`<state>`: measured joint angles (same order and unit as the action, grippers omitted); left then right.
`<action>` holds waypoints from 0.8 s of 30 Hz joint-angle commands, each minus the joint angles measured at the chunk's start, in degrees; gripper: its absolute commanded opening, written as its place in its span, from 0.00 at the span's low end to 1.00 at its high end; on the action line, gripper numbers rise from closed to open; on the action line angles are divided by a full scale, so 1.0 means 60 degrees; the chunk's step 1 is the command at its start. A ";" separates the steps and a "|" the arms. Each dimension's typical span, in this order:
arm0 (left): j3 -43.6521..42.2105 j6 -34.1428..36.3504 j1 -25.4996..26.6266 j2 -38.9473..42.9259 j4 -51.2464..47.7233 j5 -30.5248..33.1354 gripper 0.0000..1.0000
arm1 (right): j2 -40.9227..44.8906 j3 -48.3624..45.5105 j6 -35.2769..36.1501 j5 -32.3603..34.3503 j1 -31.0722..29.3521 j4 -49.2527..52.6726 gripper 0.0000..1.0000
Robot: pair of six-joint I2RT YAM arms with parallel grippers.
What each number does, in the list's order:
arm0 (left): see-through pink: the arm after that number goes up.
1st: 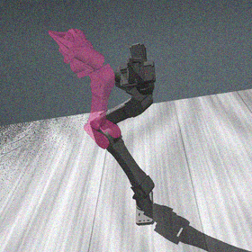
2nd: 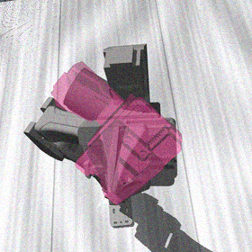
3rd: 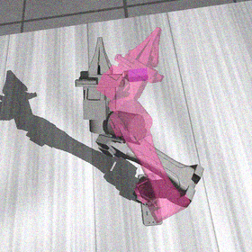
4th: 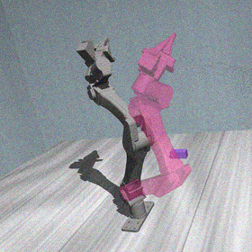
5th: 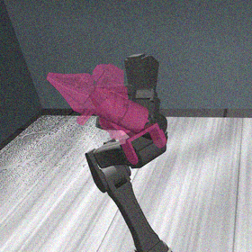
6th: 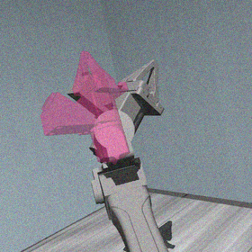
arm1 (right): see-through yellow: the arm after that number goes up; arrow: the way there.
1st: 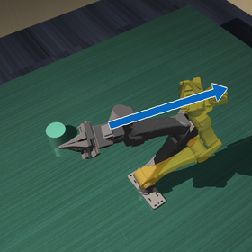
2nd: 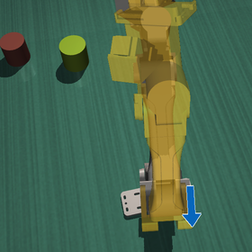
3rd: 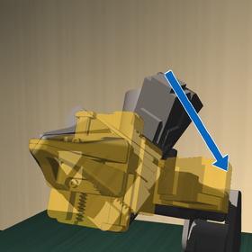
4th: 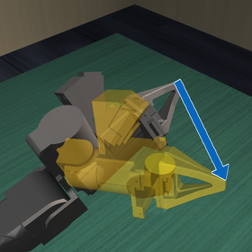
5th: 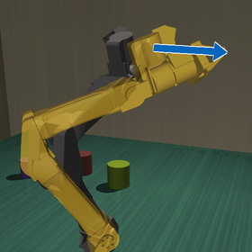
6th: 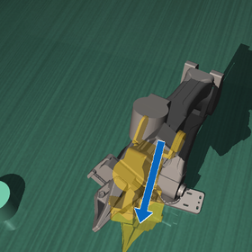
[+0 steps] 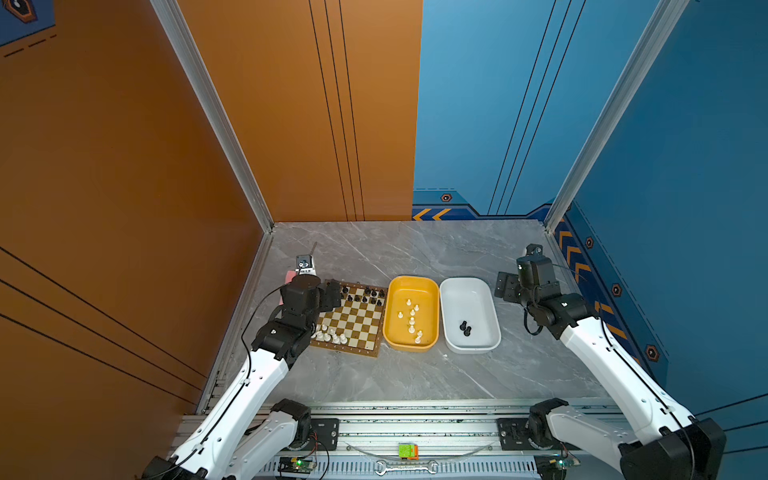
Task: Set up the chess pieces on the board
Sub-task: 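Move the left gripper over the yellow tray while the right gripper rises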
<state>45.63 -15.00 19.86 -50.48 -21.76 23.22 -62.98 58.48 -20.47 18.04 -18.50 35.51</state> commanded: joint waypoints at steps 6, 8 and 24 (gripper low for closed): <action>0.0870 -0.2226 0.1684 0.0132 -0.3285 0.0583 0.91 | -0.0249 0.1381 -0.0479 -0.0456 -0.1224 0.2211 1.00; 0.0804 -0.2502 0.2282 0.0049 -0.3554 0.0905 0.90 | -0.0114 0.1286 -0.0598 -0.0572 -0.1414 0.2239 1.00; 0.2911 -0.2357 0.3144 -0.2241 -0.4118 0.0603 0.94 | 0.0062 0.1306 -0.0681 -0.0966 -0.1677 0.2932 1.00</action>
<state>58.87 -30.92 37.98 -60.38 -45.58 28.29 -63.09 65.52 -23.18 12.82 -28.40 50.28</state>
